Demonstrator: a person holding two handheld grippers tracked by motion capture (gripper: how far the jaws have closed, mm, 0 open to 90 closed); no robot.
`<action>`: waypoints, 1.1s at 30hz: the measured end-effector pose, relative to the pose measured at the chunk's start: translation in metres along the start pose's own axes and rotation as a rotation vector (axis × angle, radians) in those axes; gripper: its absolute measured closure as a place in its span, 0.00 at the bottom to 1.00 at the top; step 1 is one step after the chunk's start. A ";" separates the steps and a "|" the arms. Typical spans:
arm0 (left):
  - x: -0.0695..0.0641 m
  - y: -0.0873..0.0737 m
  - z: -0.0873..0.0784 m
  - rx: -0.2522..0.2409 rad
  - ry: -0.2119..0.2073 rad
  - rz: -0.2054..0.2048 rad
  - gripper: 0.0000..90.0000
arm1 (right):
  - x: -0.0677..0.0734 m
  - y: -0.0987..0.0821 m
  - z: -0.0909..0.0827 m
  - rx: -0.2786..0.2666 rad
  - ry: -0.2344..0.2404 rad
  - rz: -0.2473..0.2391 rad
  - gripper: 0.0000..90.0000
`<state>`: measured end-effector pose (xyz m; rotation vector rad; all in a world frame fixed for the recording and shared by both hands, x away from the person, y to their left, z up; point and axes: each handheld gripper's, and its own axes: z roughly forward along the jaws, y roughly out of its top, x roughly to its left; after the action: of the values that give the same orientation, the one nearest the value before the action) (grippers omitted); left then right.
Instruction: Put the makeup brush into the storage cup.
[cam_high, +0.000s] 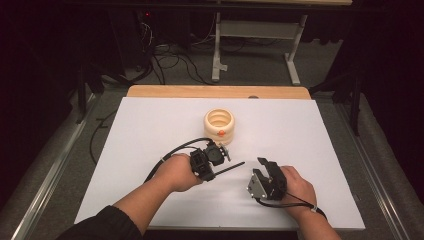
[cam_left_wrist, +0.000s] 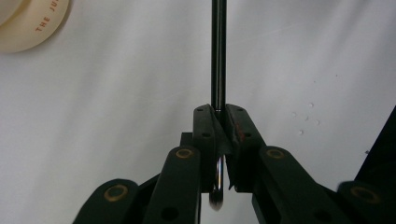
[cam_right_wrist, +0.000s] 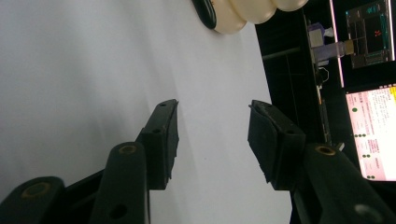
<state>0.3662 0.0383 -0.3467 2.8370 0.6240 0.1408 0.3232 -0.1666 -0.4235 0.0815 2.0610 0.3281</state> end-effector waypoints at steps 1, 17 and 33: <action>-0.001 0.001 0.001 0.009 0.003 0.008 0.93 | 0.001 0.000 0.000 -0.001 0.002 -0.002 0.65; -0.005 0.007 0.006 0.024 -0.007 0.037 0.93 | 0.008 0.006 0.000 -0.033 0.036 -0.082 0.77; -0.014 0.017 0.011 0.041 -0.012 0.073 0.93 | 0.012 0.011 -0.003 -0.076 0.050 -0.150 0.84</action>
<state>0.3622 0.0147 -0.3541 2.8991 0.5270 0.1247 0.3137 -0.1541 -0.4287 -0.1285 2.0878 0.3181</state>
